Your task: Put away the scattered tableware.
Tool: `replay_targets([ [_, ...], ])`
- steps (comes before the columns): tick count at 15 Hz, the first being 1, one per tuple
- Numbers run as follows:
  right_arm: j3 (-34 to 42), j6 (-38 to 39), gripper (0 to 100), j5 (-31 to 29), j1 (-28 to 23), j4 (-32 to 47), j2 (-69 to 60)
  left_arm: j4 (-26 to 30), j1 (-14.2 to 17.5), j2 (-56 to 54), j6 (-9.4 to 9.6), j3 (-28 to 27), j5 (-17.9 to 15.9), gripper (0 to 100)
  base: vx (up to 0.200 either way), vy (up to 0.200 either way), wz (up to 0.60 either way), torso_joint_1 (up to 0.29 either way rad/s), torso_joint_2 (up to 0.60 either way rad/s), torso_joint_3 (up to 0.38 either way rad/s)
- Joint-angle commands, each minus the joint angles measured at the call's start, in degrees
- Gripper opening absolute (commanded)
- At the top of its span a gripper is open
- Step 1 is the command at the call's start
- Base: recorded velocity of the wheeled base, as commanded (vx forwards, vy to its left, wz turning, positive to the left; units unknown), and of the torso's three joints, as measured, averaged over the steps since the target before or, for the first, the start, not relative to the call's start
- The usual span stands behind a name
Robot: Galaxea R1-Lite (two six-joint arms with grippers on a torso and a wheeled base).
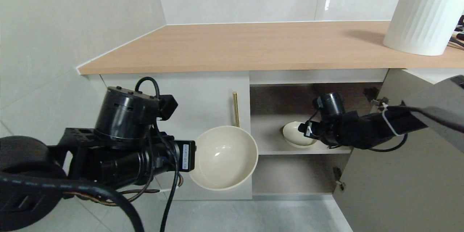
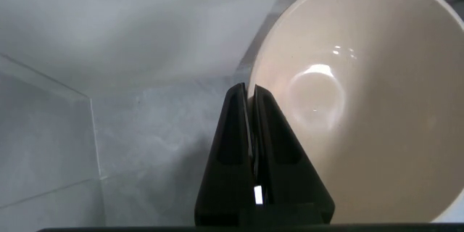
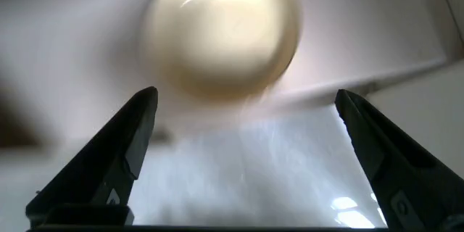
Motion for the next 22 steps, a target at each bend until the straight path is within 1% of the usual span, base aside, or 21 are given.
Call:
replay_targets([
  [1,9.17,-4.61,100,2.13,5.39,2.53,-16.4,-0.13,-1.27,6.54,0.14,-1.33,1.6,0,0.0,0.0,0.0,0.0,0.0,0.0],
  [2,10.05,-5.84,100,2.3,6.62,5.43,-19.83,-0.13,-1.97,8.48,0.14,-2.03,1.95,0,0.0,0.0,0.0,0.0,0.0,0.0],
  [3,10.14,-6.28,100,3.0,8.38,10.26,-23.78,-0.22,-2.76,10.23,0.14,-2.56,2.56,0,0.0,0.0,0.0,0.0,0.0,0.0],
  [4,10.05,-6.28,100,3.88,9.34,12.81,-25.45,-0.22,-3.29,11.11,0.14,-2.91,2.83,0,0.0,0.0,0.0,0.0,0.0,0.0],
  [5,10.14,-6.28,100,6.61,11.72,17.12,-29.23,-0.3,-4.52,12.52,0.14,-3.17,4.32,0,0.0,0.0,0.0,0.0,0.0,0.0],
  [7,10.14,-6.36,100,9.07,15.41,21.51,-31.25,-0.3,-6.45,13.75,0.05,-3.17,5.9,0,0.0,0.0,0.0,0.0,0.0,0.0],
  [8,10.14,-6.36,100,8.89,17.78,23.71,-30.81,-0.39,-7.59,14.01,0.05,-3.17,6.43,0,0.0,0.0,0.0,0.0,0.0,0.0],
  [11,10.4,-6.28,100,9.24,19.63,24.15,-26.33,-0.74,-9.0,13.92,-0.12,-2.99,6.52,0,0.0,0.0,0.0,0.0,0.0,0.0],
  [14,10.23,-5.75,100,9.07,22.0,23.71,-20.97,-1.54,-9.53,13.75,-0.12,-2.73,6.96,0,0.0,0.0,0.0,0.0,0.0,0.0],
  [17,10.14,-4.25,100,8.98,22.35,21.6,-17.72,-1.54,-10.32,13.05,-0.12,-2.73,6.96,0,0.0,0.0,0.0,0.0,0.0,0.0],
  [22,9.87,-3.29,100,9.24,22.35,21.07,-16.57,-1.54,-10.85,11.9,-0.12,-2.64,7.05,0,0.0,0.0,0.0,0.0,0.0,0.0],
])
